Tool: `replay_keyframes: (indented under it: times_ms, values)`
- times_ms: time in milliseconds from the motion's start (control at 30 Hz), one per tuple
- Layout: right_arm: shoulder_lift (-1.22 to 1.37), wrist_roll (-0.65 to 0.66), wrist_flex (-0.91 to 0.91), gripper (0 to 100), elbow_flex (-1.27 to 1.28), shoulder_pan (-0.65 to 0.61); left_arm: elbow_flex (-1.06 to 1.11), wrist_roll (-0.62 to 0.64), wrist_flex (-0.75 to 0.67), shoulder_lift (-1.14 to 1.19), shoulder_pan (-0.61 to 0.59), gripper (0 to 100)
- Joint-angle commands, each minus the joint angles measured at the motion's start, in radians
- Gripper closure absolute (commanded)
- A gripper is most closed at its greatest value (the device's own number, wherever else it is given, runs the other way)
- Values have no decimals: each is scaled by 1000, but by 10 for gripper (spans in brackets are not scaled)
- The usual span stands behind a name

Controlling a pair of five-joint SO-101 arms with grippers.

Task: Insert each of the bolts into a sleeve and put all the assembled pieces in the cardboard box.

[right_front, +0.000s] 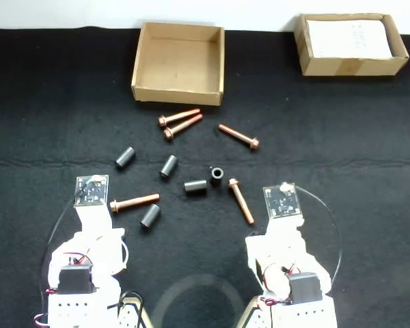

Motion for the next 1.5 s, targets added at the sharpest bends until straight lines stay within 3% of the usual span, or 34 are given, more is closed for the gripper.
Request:
replay_keyframes:
  times_ms: [0, 1333, 1467]
  values:
    - [-5, -6, 4, 992, 139, -8, 18, 2, 5, -5, -10, 990]
    - [-5, 0, 1, 992, 139, -13, 18, 2, 5, -5, -10, 990]
    - [-5, -5, -105, 992, 139, -13, 18, 2, 5, -5, -10, 990]
